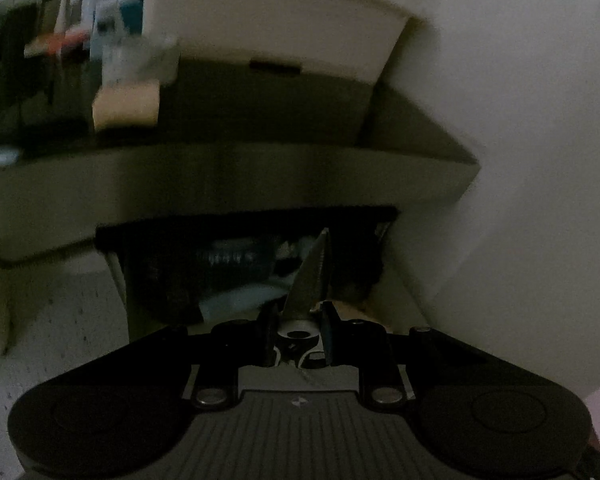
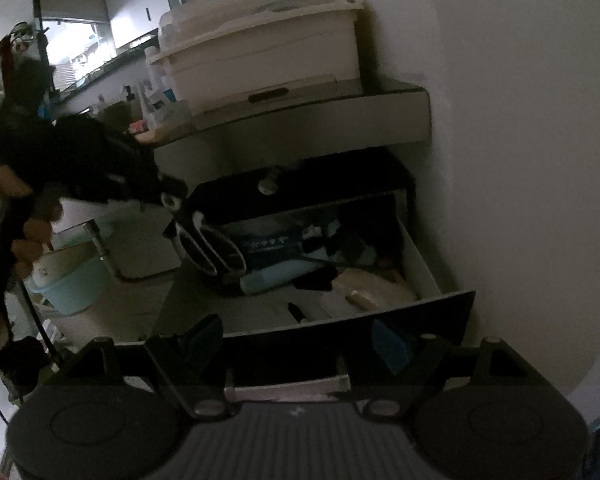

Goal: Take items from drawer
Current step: 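Close the left tool on the scissors handle and lift them out, then carry the scissors with the left tool up over the countertop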

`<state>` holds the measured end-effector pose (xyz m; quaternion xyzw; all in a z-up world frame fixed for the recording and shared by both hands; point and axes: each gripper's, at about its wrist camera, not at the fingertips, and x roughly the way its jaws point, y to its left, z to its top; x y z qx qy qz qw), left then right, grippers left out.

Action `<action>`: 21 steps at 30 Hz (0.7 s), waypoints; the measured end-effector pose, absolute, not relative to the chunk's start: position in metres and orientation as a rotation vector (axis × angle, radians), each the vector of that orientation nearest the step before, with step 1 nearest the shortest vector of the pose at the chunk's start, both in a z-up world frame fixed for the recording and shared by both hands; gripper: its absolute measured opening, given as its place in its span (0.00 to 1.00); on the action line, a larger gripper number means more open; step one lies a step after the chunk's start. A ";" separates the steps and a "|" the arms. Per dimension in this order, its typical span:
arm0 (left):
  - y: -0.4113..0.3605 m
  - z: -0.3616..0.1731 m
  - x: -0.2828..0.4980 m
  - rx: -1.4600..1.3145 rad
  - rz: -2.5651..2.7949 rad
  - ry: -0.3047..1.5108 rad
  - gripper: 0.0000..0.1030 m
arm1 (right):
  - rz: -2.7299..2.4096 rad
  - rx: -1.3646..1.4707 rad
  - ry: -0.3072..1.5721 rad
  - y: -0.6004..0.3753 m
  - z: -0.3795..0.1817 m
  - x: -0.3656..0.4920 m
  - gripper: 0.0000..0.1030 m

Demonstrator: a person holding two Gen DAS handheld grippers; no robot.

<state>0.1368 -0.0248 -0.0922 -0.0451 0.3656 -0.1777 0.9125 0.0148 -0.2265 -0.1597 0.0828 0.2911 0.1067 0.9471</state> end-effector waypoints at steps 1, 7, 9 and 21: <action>-0.025 -0.086 0.135 -0.087 -0.371 0.738 0.22 | 0.220 0.167 0.591 -0.226 -0.159 0.015 0.79; -0.026 -0.043 0.129 -0.074 -0.402 0.660 0.22 | 0.231 0.165 0.584 -0.223 -0.156 0.014 0.79; -0.026 -0.031 0.131 -0.080 -0.415 0.646 0.22 | 0.230 0.169 0.581 -0.223 -0.156 0.014 0.79; -0.034 0.050 0.158 -0.033 -0.415 0.567 0.22 | 0.204 0.208 0.559 -0.229 -0.155 0.010 0.79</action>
